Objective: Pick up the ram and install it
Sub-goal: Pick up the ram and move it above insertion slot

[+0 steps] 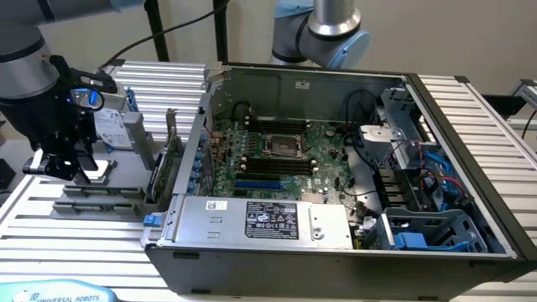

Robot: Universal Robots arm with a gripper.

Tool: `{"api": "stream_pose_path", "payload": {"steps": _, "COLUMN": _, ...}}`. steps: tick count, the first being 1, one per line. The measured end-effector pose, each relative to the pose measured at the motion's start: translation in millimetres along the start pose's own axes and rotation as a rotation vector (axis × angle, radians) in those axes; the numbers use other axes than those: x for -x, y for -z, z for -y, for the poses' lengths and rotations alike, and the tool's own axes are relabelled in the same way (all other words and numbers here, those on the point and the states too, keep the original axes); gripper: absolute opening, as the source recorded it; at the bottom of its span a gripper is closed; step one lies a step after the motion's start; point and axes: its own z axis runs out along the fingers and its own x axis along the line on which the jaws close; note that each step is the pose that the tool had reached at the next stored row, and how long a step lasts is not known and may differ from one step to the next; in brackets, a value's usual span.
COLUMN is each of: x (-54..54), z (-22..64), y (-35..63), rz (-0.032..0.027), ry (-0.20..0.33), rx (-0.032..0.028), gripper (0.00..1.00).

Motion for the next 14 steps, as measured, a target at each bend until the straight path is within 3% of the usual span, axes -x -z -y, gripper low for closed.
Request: {"api": "stream_pose_path", "payload": {"steps": 14, "x": -8.5, "z": 0.7, "y": -25.4, "rz": 0.0018, "ry": 0.000, "rx": 0.0001, "gripper": 0.36}}
